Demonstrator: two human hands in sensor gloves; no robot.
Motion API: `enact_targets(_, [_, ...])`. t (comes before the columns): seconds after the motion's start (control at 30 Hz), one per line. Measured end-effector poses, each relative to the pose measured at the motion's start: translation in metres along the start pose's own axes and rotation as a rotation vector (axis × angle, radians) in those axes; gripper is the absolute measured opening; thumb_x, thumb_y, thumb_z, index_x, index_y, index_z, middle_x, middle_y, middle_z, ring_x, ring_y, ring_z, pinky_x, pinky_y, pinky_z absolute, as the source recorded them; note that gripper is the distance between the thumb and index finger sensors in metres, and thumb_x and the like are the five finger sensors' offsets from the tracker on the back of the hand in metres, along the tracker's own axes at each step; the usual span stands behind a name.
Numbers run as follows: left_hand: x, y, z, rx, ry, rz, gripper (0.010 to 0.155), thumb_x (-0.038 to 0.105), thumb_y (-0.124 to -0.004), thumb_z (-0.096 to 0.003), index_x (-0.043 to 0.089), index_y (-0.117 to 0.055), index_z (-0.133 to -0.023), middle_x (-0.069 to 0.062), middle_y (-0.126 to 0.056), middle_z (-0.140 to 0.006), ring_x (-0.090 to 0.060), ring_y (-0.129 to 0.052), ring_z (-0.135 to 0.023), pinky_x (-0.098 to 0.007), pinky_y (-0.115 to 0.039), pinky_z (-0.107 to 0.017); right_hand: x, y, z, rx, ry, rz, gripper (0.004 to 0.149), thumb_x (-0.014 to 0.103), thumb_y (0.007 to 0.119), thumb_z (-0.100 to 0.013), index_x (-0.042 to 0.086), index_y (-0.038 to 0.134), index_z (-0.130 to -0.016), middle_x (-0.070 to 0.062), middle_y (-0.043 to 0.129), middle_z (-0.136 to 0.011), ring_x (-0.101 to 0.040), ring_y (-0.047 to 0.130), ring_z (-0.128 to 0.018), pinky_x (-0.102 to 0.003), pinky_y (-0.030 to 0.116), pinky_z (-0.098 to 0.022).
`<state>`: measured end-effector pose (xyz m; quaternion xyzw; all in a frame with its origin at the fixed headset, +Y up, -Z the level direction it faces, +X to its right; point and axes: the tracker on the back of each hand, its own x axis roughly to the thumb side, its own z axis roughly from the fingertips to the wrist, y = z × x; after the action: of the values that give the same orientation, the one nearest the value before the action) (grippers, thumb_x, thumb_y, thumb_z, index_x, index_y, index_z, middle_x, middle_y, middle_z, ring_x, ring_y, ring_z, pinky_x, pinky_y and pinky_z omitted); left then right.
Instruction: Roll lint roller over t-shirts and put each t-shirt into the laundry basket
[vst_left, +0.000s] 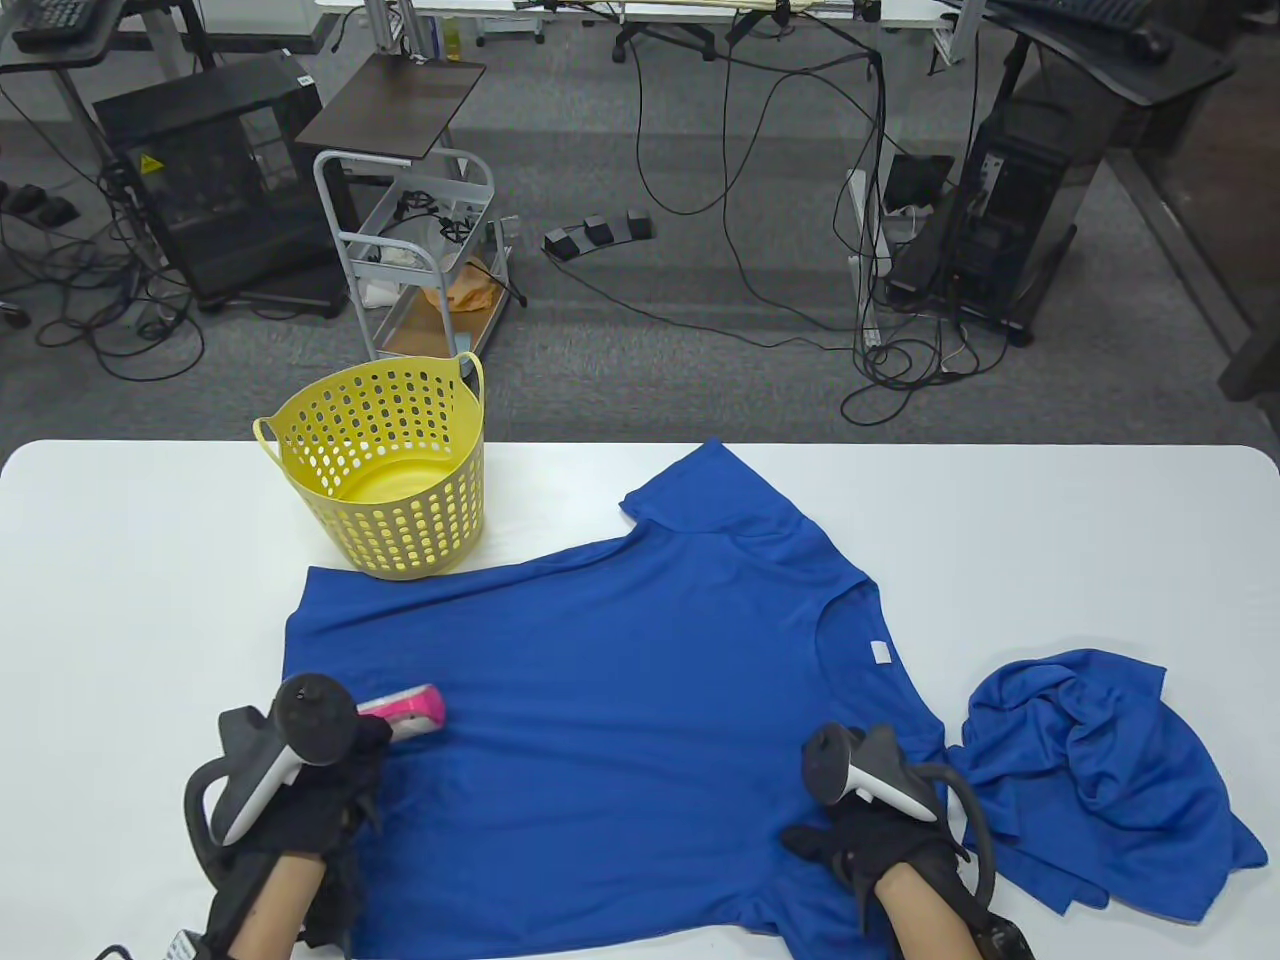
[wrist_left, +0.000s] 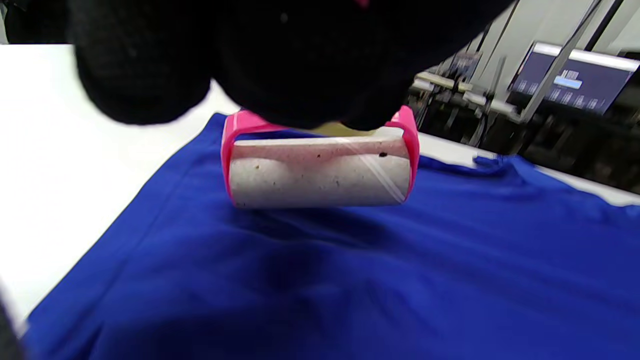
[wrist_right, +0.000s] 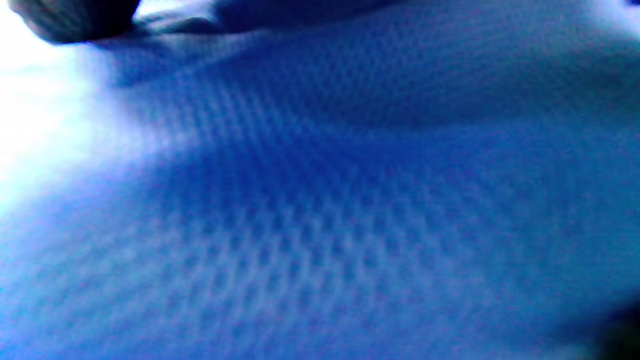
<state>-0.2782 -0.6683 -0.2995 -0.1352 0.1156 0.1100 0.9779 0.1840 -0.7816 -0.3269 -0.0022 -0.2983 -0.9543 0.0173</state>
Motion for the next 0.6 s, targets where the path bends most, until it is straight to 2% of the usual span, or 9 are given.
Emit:
enact_targets(0.17, [0.027,-0.013,0.015,-0.098,-0.002,-0.148,0.039,0.04,-0.073,-0.0524,0.039,-0.084,-0.09,-0.013,-0.079,-0.091,-0.002,-0.1,-0.02,-0.03,-0.092,-0.032,0.0,0.0,0.0,0.003,-0.001,-0.008,0.084,0.067,0.053,-0.042,0.035,0.003,-0.1,-0.009,-0.003,-0.111,-0.045,0.009,-0.099,-0.067,0.027,-0.07])
enact_targets(0.27, [0.039,-0.025,0.004,-0.124,0.036,-0.275,0.043,0.043,-0.068,-0.054,0.044,-0.075,-0.096,-0.01,-0.079,-0.092,0.0,-0.1,-0.02,-0.029,-0.093,-0.032,0.0,0.0,0.0,0.002,-0.002,-0.011,0.083,0.067,0.053,-0.042,0.035,0.003,-0.1,-0.009,-0.003,-0.111,-0.045,0.009,-0.099,-0.067,0.027,-0.069])
enact_targets(0.37, [0.044,-0.031,-0.017,-0.043,0.07,-0.32,0.045,0.044,-0.066,-0.0537,0.048,-0.069,-0.098,-0.009,-0.078,-0.093,0.0,-0.1,-0.021,-0.029,-0.093,-0.032,0.0,0.001,0.0,0.001,-0.004,-0.012,0.083,0.067,0.053,-0.042,0.035,0.003,-0.1,-0.009,-0.003,-0.111,-0.045,0.008,-0.099,-0.067,0.026,-0.069])
enact_targets(0.4, [0.043,-0.032,-0.022,-0.047,0.077,-0.315,0.048,0.044,-0.065,-0.0537,0.049,-0.064,-0.101,-0.009,-0.077,-0.094,0.0,-0.1,-0.022,-0.028,-0.092,-0.033,0.0,0.001,0.0,0.001,-0.004,-0.012,0.083,0.067,0.053,-0.042,0.035,0.003,-0.1,-0.009,-0.003,-0.111,-0.045,0.008,-0.099,-0.067,0.026,-0.069])
enact_targets(0.43, [0.042,-0.033,-0.034,-0.063,0.089,-0.291,0.053,0.044,-0.062,-0.0535,0.052,-0.049,-0.105,-0.009,-0.075,-0.094,0.0,-0.099,-0.021,-0.028,-0.092,-0.032,0.0,0.001,0.0,0.001,-0.004,-0.012,0.083,0.067,0.053,-0.042,0.035,0.003,-0.1,-0.01,-0.003,-0.111,-0.046,0.008,-0.098,-0.067,0.026,-0.069])
enact_targets(0.47, [0.04,-0.034,-0.046,-0.031,0.092,-0.252,0.057,0.045,-0.061,-0.0534,0.054,-0.04,-0.105,-0.008,-0.074,-0.095,0.001,-0.099,-0.021,-0.028,-0.092,-0.031,-0.001,0.001,0.0,0.002,-0.009,-0.012,0.083,0.067,0.053,-0.042,0.035,0.003,-0.1,-0.01,-0.003,-0.111,-0.046,0.008,-0.098,-0.067,0.026,-0.069])
enact_targets(0.5, [0.038,-0.034,-0.052,-0.004,0.101,-0.223,0.061,0.044,-0.062,-0.0528,0.051,-0.032,-0.105,-0.008,-0.074,-0.094,0.0,-0.098,-0.019,-0.029,-0.092,-0.03,-0.001,0.001,0.001,0.003,-0.009,-0.014,0.083,0.067,0.053,-0.042,0.035,0.003,-0.1,-0.01,-0.003,-0.111,-0.046,0.008,-0.098,-0.067,0.026,-0.069])
enact_targets(0.57, [0.035,-0.035,-0.075,-0.035,0.125,-0.149,0.071,0.044,-0.059,-0.0525,0.031,-0.013,-0.105,-0.008,-0.068,-0.097,-0.002,-0.099,-0.021,-0.03,-0.091,-0.031,0.0,0.001,0.001,0.002,-0.009,-0.016,0.083,0.067,0.052,-0.043,0.035,0.003,-0.1,-0.01,-0.004,-0.111,-0.046,0.008,-0.098,-0.067,0.026,-0.069])
enact_targets(0.6, [0.034,-0.035,-0.082,-0.031,0.148,-0.131,0.072,0.045,-0.058,-0.0525,0.03,-0.009,-0.103,-0.007,-0.066,-0.098,-0.002,-0.099,-0.023,-0.03,-0.091,-0.032,0.0,0.001,0.001,0.002,-0.009,-0.015,0.083,0.067,0.052,-0.043,0.035,0.002,-0.1,-0.01,-0.004,-0.111,-0.046,0.008,-0.098,-0.067,0.026,-0.069])
